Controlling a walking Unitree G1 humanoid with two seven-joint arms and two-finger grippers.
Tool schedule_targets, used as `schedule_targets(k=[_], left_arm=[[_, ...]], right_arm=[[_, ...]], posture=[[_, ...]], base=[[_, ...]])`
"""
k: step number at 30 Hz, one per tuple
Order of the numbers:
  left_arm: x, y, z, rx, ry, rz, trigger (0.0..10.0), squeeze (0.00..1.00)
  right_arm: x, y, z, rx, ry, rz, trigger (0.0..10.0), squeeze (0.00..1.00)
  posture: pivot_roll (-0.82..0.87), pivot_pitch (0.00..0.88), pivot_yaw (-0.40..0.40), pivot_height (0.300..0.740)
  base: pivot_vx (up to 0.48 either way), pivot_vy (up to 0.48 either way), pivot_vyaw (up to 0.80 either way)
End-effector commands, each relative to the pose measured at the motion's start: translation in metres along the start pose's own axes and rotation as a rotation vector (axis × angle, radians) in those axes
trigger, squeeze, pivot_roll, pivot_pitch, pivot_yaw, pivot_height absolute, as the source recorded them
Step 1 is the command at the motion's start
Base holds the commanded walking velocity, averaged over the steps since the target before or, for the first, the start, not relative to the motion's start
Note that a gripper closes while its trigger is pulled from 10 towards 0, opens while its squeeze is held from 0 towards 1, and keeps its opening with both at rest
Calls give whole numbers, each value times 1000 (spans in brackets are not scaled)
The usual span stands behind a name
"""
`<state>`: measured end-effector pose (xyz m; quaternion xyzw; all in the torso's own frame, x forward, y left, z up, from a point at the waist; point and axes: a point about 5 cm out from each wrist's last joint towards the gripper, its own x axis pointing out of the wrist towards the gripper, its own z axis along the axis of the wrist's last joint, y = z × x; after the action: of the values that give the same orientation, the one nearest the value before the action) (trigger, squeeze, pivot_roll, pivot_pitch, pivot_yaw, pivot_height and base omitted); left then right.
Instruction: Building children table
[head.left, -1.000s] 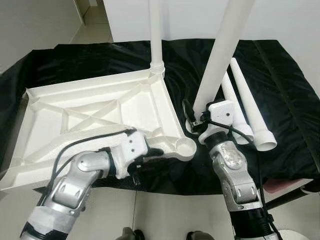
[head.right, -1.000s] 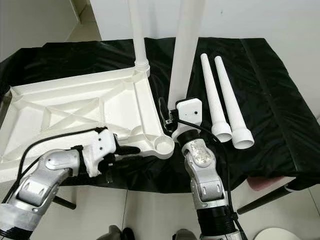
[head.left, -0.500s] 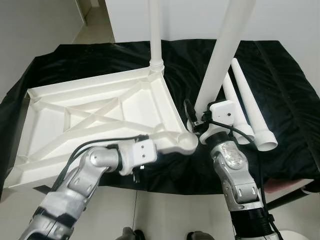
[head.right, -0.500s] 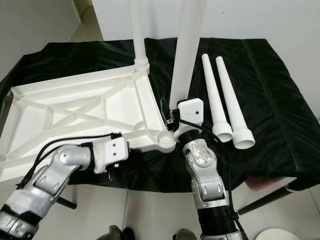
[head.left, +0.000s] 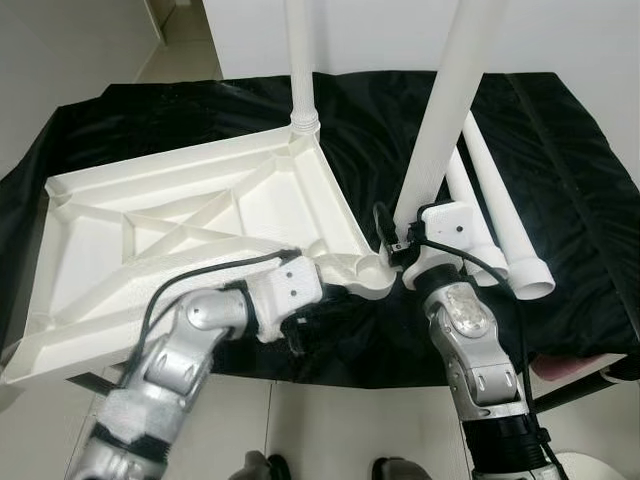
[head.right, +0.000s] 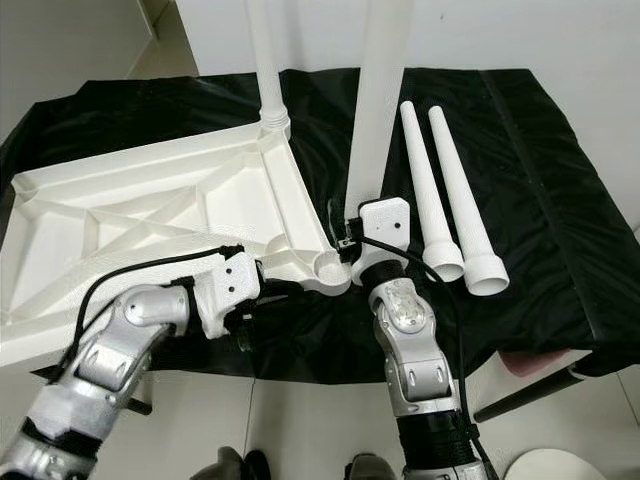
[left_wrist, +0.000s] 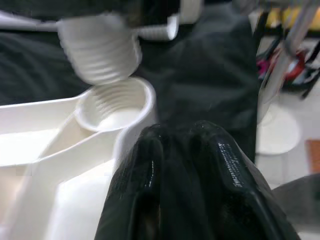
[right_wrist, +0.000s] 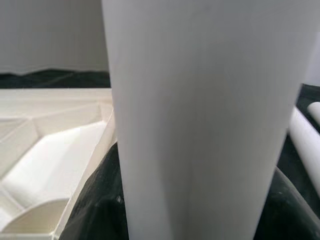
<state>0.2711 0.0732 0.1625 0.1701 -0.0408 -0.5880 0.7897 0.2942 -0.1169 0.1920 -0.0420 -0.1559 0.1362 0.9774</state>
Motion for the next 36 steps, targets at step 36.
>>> schedule_targets(k=[36], left_arm=[[-37, 2, 12, -196, -21, 484, 10000, 0]], right_arm=[[-33, 10, -60, -68, 110, 369, 10000, 0]], posture=[[-115, 126, 51, 740]], base=[[0, 0, 0]])
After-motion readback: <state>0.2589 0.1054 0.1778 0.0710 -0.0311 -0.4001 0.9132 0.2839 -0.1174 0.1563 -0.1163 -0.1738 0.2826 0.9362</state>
